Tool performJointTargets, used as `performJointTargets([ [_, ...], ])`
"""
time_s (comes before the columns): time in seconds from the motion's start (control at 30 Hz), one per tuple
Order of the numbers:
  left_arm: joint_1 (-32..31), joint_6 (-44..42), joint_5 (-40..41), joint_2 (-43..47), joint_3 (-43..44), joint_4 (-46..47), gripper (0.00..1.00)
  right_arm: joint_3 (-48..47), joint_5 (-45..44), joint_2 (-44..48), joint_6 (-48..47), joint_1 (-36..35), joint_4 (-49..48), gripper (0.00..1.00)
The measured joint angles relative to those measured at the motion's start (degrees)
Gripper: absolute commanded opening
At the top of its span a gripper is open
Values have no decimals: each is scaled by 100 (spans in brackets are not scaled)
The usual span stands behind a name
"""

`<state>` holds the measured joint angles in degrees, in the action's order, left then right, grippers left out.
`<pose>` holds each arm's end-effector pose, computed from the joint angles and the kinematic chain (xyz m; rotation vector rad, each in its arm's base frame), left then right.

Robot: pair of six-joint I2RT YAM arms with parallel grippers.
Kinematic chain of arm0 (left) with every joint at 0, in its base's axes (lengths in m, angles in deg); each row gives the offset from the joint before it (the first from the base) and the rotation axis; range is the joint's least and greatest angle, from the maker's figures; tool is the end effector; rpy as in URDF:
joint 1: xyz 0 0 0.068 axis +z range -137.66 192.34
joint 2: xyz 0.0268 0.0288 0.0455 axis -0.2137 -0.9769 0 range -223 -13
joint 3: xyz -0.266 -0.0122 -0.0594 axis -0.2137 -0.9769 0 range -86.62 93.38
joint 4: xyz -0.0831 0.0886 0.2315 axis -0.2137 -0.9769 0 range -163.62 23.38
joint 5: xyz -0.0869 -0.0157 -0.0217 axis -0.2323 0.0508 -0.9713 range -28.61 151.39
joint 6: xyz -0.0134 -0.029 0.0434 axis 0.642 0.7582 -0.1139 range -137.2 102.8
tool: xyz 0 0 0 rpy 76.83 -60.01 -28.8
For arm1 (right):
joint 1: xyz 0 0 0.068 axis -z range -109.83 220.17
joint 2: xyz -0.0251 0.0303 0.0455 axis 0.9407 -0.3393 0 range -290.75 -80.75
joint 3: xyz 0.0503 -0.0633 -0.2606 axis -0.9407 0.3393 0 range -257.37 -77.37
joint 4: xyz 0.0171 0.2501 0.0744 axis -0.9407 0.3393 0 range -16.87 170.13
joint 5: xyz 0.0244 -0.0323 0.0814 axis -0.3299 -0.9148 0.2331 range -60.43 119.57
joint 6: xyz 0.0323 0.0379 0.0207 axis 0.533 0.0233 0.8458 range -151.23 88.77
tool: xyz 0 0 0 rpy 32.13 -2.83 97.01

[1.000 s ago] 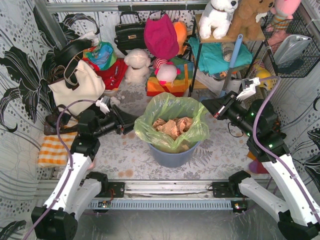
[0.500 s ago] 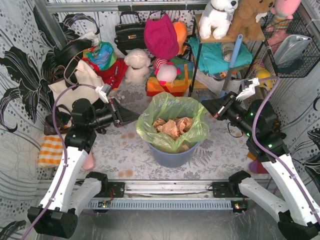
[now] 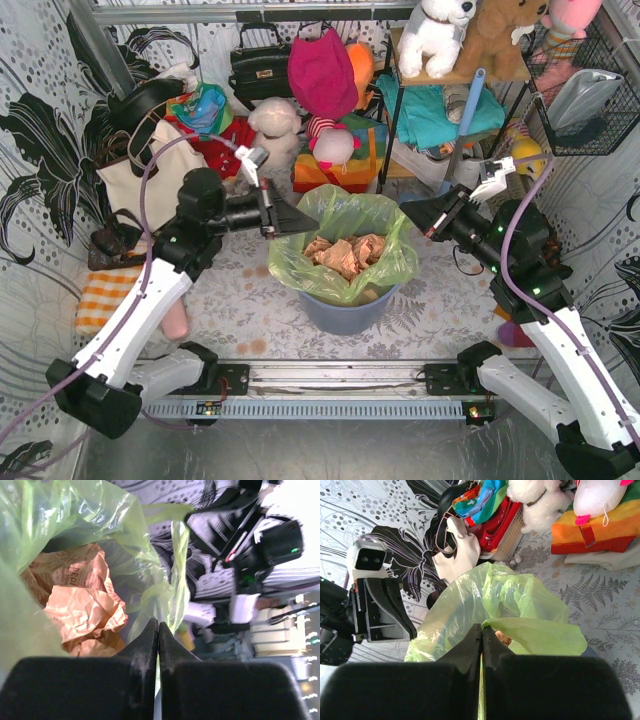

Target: Tie the trash bag

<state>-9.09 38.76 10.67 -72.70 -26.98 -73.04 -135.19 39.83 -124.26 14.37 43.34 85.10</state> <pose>0.2020 -0.1088 0.3903 0.1949 1.9628 -1.6859 0.1400 0.0779 0.4185 0.1159 1.6404 1.1264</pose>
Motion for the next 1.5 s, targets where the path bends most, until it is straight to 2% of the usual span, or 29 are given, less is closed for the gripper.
performJointTargets([
  [0.03,-186,-201,136,-120,225,-249,17,0,0,2,0,0,-2,0],
  [0.07,-350,-431,334,-232,479,-557,31,0,0,7,0,0,-13,0],
  [0.13,-520,-881,811,-365,1010,-1287,47,0,-2,20,0,0,-26,0],
  [0.17,-529,-1097,1152,-378,1272,-1690,51,0,-2,31,0,0,-35,0],
  [0.3,-516,-1657,2542,-210,2048,-2964,57,0,-2,83,2,0,-35,0],
  [0.4,-516,-1860,3296,63,2225,-3654,61,0,-2,111,0,0,-37,0],
  [0.5,-516,-1928,3652,267,2138,-4113,66,0,-2,114,0,0,-37,0],
  [0.63,-516,-1908,3696,474,1565,-4308,67,0,0,116,0,0,-37,0],
  [0.7,-516,-1871,3652,474,1307,-4371,64,0,-2,114,0,0,-35,0],
  [0.8,-516,-1816,3534,472,1099,-4378,47,7,0,116,0,0,-42,0],
  [1.0,-516,-1665,3086,520,1029,-4026,29,96,0,127,2,0,-39,0],
  [1.17,-516,-1526,2614,511,999,-3576,0,107,0,155,2,0,-42,0],
  [1.5,-621,-1281,1563,90,1121,-2343,0,199,214,59,24,0,-236,0],
])
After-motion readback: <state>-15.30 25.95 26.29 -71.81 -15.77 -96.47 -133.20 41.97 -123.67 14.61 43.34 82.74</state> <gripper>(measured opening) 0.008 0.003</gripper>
